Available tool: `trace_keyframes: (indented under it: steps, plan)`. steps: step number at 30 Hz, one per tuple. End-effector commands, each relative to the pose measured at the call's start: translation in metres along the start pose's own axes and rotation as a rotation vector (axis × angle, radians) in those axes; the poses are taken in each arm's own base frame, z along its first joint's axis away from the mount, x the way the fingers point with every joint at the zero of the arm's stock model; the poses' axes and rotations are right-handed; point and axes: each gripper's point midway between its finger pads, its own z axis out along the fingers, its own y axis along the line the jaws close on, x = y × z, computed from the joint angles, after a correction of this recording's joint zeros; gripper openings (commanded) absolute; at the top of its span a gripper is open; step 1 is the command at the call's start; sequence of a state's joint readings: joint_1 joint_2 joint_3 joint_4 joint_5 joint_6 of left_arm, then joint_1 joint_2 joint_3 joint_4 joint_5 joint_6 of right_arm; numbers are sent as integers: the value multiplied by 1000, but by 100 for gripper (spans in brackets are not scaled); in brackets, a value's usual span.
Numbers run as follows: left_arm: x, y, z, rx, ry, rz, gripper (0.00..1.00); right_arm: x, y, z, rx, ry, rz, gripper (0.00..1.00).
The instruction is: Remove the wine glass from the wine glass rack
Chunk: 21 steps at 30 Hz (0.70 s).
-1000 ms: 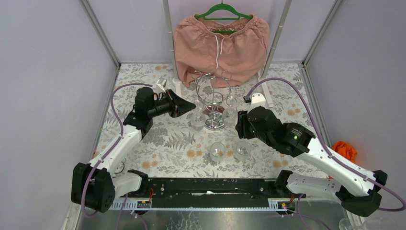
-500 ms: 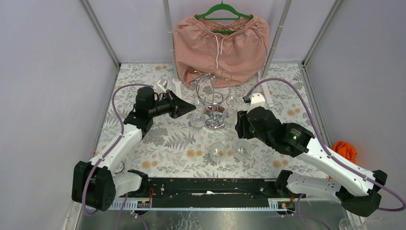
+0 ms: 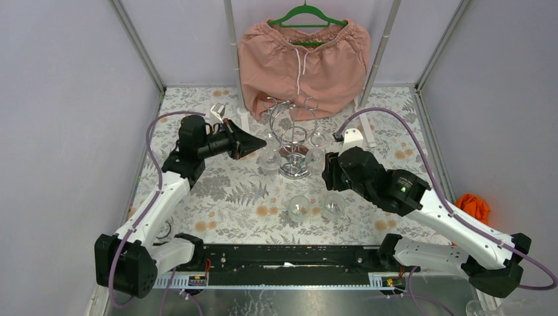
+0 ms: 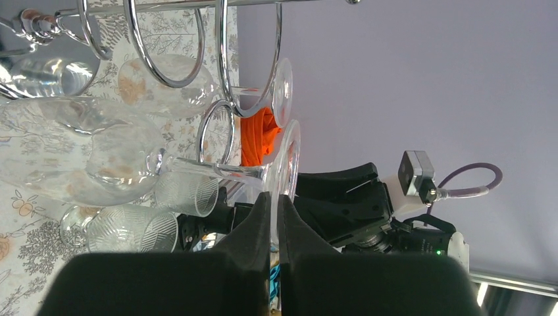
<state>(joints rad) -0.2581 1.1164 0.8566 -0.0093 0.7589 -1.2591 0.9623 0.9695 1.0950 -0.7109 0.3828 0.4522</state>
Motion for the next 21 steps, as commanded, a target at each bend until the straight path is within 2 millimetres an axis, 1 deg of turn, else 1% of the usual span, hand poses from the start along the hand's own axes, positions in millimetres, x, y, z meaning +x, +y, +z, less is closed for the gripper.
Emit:
trace_keyframes:
  steps: [1, 5, 10, 16, 18, 21]
  plan:
    - [4, -12, -9, 19, 2, 28, 0, -6, 2, 1, -5, -33, 0, 48]
    - [5, -7, -15, 2, -13, 26, 0, -5, 3, 2, -8, -28, -5, 48]
    - [6, -9, -25, -19, -35, 36, 0, -3, 4, 3, -14, -26, -4, 48]
    - [7, -31, -42, -35, -86, 93, 0, -3, 6, 3, -22, -26, 1, 48]
    - [8, -43, -48, -24, -99, 110, 0, -5, 7, 2, -28, -34, 11, 48]
    - [9, -67, -57, 22, -119, 141, 0, -10, 8, 0, -37, -53, 27, 48]
